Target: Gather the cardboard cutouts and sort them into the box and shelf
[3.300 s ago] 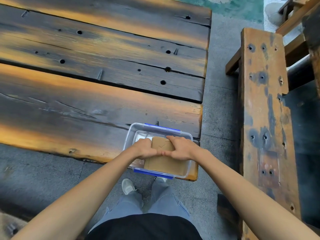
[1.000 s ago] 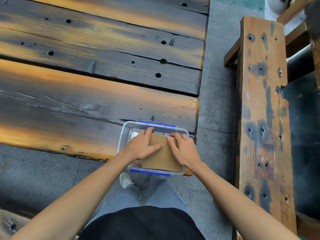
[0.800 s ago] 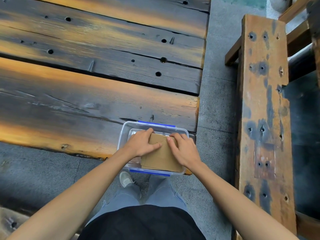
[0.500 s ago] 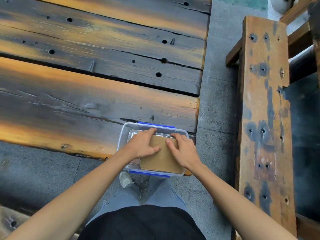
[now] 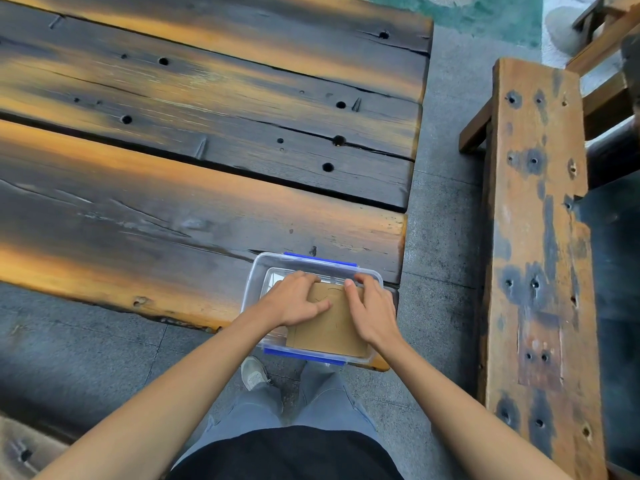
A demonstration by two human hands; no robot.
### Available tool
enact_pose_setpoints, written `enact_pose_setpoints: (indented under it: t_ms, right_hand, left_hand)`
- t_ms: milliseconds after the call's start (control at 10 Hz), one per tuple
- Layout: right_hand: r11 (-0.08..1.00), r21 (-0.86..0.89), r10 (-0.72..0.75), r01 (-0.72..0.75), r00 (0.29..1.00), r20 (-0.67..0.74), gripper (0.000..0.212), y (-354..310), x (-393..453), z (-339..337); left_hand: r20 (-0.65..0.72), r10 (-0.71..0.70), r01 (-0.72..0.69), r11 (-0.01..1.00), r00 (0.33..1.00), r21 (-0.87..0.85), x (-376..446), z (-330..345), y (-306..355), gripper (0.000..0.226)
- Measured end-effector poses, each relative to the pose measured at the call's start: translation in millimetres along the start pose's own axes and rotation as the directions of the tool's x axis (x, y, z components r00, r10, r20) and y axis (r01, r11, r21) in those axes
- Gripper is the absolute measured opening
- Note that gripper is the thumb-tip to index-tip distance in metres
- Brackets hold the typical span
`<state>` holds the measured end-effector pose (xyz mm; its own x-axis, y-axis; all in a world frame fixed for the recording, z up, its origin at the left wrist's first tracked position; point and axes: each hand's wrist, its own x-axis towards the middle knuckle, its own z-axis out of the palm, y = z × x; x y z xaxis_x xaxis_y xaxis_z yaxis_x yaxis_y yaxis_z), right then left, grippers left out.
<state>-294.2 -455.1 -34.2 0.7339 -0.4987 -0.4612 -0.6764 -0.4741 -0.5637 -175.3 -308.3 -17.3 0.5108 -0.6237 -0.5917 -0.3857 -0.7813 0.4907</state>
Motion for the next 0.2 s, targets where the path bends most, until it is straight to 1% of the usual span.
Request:
enact_pose_setpoints:
  t_ms: [100, 200]
  right_hand:
    - [0.998, -0.064, 0.017, -0.017, 1.0, 0.004, 0.046, -5, 0, -4]
    - [0.985, -0.161, 0.046, -0.055, 0.997, -0.063, 0.046, -17, -4, -14]
  left_hand:
    - [0.002, -0.023, 0.023, 1.0, 1.0, -0.014, -4, -4, 2, 0.073]
    - [-0.07, -0.016, 0.016, 1.0, 0.997, 0.006, -9, -12, 0, 0.071]
